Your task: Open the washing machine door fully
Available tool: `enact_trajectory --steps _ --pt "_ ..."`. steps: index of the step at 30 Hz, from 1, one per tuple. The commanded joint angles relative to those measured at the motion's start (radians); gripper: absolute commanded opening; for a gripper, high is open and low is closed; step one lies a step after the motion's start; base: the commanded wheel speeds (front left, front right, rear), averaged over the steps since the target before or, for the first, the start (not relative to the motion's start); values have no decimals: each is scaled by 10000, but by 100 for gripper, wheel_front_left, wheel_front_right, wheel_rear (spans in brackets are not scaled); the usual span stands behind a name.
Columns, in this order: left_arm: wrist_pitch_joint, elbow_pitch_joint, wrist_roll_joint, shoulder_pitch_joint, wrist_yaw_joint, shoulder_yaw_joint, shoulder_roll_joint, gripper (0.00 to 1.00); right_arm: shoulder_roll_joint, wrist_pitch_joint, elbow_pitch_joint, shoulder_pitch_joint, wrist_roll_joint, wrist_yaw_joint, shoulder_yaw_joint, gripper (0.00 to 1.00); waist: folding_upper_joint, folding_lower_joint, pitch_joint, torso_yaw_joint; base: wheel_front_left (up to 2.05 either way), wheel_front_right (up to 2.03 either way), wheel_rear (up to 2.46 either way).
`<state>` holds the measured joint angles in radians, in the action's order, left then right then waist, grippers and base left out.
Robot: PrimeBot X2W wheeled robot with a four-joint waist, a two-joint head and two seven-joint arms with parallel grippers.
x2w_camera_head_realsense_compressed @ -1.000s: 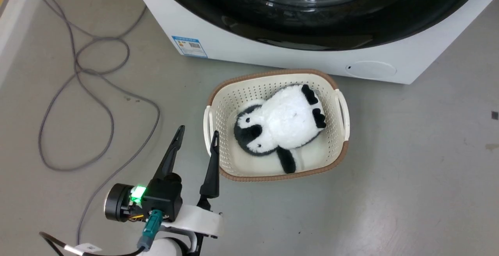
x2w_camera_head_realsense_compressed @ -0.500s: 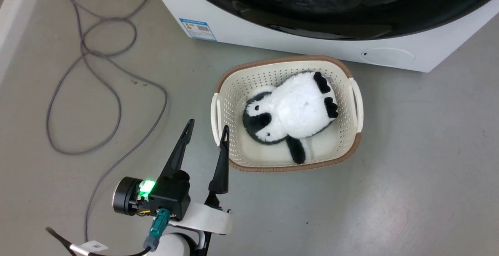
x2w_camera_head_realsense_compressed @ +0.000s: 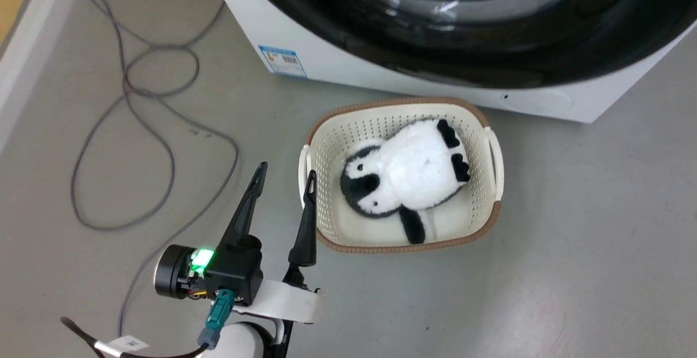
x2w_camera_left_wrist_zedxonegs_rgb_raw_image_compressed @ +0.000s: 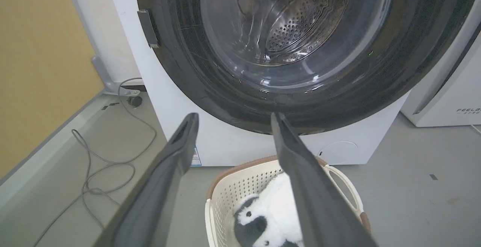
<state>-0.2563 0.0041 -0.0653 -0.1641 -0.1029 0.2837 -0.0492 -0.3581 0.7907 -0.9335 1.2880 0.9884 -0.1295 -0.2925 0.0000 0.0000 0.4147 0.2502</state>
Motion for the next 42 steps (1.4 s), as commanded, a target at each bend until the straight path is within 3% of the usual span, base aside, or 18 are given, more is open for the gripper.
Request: enact_trajectory --steps 1,21,36,42 --pt "-55 22 -9 57 -15 -42 -11 100 209 120 31 -395 1 -12 -25 0 0 0 -230 -32 0 0 0" --pt "-55 124 135 778 162 -651 -13 100 1079 1382 1300 -3592 -31 -12 -727 0 0 0 -1930 -175 0 0 0" --pt "-55 330 269 1407 331 -1062 -65 100 2697 2749 3528 -6037 324 -12 -1034 0 0 0 -3164 -234 0 0 0" --pt "-55 435 325 1605 433 -1029 -77 100 3021 3303 4493 -7165 614 -12 -801 0 0 0 -3664 -122 0 0 0"
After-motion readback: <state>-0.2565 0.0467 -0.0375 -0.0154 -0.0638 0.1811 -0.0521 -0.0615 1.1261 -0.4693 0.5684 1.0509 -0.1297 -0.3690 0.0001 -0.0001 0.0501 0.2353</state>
